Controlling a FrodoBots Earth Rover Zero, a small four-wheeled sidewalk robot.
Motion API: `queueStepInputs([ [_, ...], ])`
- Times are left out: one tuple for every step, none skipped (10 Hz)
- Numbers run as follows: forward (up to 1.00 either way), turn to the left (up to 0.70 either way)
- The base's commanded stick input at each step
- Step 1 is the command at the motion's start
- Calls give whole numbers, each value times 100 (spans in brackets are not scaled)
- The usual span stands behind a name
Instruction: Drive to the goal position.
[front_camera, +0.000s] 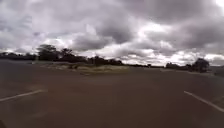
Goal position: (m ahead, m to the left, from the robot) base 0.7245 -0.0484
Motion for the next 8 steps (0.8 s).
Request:
queueStepInputs([
  [85,-30],
  [85,-30],
  [85,-30],
  [85,-12],
  [85,4],
  [85,4],
  [85,4],
  [85,4],
])
